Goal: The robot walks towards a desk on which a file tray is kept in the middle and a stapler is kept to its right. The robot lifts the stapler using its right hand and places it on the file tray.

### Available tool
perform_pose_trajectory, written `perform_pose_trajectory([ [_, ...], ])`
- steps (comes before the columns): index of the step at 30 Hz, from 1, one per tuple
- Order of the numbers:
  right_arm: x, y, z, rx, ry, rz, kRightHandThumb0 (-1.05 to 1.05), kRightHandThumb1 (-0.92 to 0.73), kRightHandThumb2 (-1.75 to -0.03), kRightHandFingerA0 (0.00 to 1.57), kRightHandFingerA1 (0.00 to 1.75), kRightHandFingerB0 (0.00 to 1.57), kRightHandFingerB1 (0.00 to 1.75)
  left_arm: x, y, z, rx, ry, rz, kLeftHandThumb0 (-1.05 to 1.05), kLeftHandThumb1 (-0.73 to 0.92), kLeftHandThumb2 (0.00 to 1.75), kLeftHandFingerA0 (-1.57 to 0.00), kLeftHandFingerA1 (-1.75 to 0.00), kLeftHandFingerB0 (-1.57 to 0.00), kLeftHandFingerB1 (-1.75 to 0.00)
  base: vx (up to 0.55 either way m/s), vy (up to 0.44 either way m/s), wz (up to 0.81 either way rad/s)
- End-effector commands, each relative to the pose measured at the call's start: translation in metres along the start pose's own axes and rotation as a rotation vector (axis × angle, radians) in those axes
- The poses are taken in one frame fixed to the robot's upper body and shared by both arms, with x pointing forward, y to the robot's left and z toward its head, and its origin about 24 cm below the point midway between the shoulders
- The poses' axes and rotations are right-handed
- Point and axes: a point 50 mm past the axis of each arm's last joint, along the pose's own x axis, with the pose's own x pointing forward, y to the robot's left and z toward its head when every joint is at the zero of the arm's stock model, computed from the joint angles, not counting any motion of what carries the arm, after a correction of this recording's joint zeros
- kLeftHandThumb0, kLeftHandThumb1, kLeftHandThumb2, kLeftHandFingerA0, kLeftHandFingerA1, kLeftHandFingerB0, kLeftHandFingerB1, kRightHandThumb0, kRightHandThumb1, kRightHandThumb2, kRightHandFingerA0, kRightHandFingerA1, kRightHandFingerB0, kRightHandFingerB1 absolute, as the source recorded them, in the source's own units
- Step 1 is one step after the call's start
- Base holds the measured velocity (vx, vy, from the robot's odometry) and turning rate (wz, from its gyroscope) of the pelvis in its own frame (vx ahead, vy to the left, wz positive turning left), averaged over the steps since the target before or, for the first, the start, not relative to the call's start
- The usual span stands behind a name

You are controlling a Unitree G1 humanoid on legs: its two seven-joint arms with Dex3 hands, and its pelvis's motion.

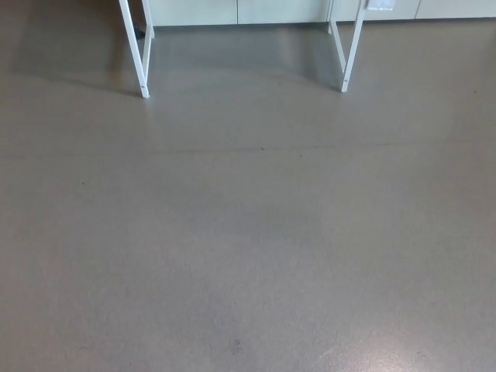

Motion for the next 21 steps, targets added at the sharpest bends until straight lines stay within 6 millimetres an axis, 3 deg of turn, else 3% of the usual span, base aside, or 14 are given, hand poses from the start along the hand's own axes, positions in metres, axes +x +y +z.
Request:
perform_pose_trajectory([
  [1,-0.0017,-0.0075,0.0022,-0.025,0.018,0.011,-0.70,-0.50,-0.86,0.06,0.51,0.02,0.25,-0.0039,0.0060,-0.0015,-0.019,0.023,0.012,-0.35,0.59,1.09,-0.02,-0.50,0.00,-0.49,0.00,0.000,0.00],
  [2,-0.0016,-0.0082,0.0024,-0.063,0.026,0.018,-0.68,-0.69,-0.63,0.09,0.42,0.01,0.22,-0.0039,0.0057,-0.0013,-0.013,0.023,0.010,-0.35,0.59,1.09,-0.03,-0.50,-0.01,-0.50,0.00,0.000,0.00],
  [3,-0.0010,-0.0085,0.0013,-0.071,0.025,0.022,-0.69,-0.53,-0.86,0.07,0.51,0.02,0.23,-0.0032,0.0054,-0.0025,-0.011,0.028,0.013,-0.62,0.69,0.79,-0.16,-0.47,-0.11,-0.42,0.00,0.000,0.00],
  [4,-0.0012,-0.0081,0.0010,-0.064,0.026,0.014,-0.66,-0.68,-0.60,0.15,0.46,0.00,0.27,-0.0036,0.0056,-0.0021,-0.008,0.026,0.014,-0.62,0.70,0.78,-0.14,-0.46,-0.12,-0.41,0.00,0.000,0.00],
  [5,-0.0011,-0.0081,0.0010,-0.063,0.027,0.013,-0.66,-0.68,-0.60,0.15,0.46,0.00,0.27,-0.0037,0.0056,-0.0020,-0.008,0.026,0.014,-0.62,0.70,0.78,-0.14,-0.46,-0.12,-0.41,0.00,0.000,0.00],
  [6,-0.0011,-0.0080,0.0007,-0.042,0.018,0.008,-0.67,-0.50,-0.85,0.12,0.53,0.02,0.24,-0.0035,0.0055,-0.0022,-0.009,0.023,0.012,-0.35,0.60,1.09,-0.02,-0.50,0.00,-0.49,0.00,0.000,0.00],
  [7,-0.0008,-0.0075,-0.0006,-0.029,0.015,0.005,-0.64,-0.67,-0.59,0.17,0.46,0.00,0.26,-0.0039,0.0058,-0.0024,-0.018,0.016,0.007,-0.35,0.61,1.10,-0.02,-0.51,0.00,-0.49,0.00,0.000,0.00],
  [14,-0.0021,-0.0059,-0.0016,0.056,-0.035,-0.014,-0.66,-0.48,-0.87,0.23,0.59,0.01,0.32,-0.0050,0.0061,-0.0017,-0.031,0.009,0.005,-0.35,0.59,1.09,-0.03,-0.51,0.00,-0.49,0.00,0.000,0.00],
  [15,-0.0017,-0.0063,-0.0010,0.029,-0.019,-0.016,-0.64,-0.64,-0.59,0.23,0.53,0.02,0.33,-0.0058,0.0059,-0.0011,-0.026,0.004,0.002,-0.35,0.59,1.09,-0.03,-0.51,0.00,-0.49,0.00,0.000,0.00],
  [16,-0.0013,-0.0065,-0.0003,0.024,-0.010,-0.019,-0.64,-0.64,-0.59,0.23,0.53,0.02,0.33,-0.0058,0.0057,-0.0013,-0.031,0.004,0.000,-0.35,0.59,1.09,-0.03,-0.51,0.00,-0.49,0.00,0.000,0.00],
  [17,-0.0012,-0.0069,0.0007,0.020,-0.014,-0.014,-0.66,-0.48,-0.88,0.18,0.58,0.00,0.30,-0.0058,0.0057,-0.0016,-0.045,0.001,-0.005,-0.35,0.59,1.09,-0.03,-0.52,0.00,-0.49,0.00,0.000,0.00],
  [19,-0.0011,-0.0075,0.0022,0.015,-0.020,-0.006,-0.66,-0.48,-0.88,0.18,0.58,0.00,0.30,-0.0056,0.0059,-0.0020,-0.068,-0.004,-0.013,-0.35,0.59,1.09,-0.03,-0.52,0.00,-0.49,0.09,-0.005,0.03],
  [20,-0.0014,-0.0076,0.0024,0.003,-0.018,-0.002,-0.67,-0.64,-0.60,0.22,0.53,0.00,0.28,-0.0051,0.0060,-0.0019,-0.061,0.003,-0.008,-0.35,0.58,1.08,-0.02,-0.51,0.00,-0.49,0.08,-0.004,0.18],
  [21,-0.0017,-0.0076,0.0027,-0.015,-0.015,0.004,-0.67,-0.64,-0.60,0.22,0.53,0.00,0.28,-0.0044,0.0061,-0.0016,-0.050,0.013,0.000,-0.35,0.58,1.08,-0.02,-0.51,0.00,-0.49,-0.11,-0.014,-0.12],
])
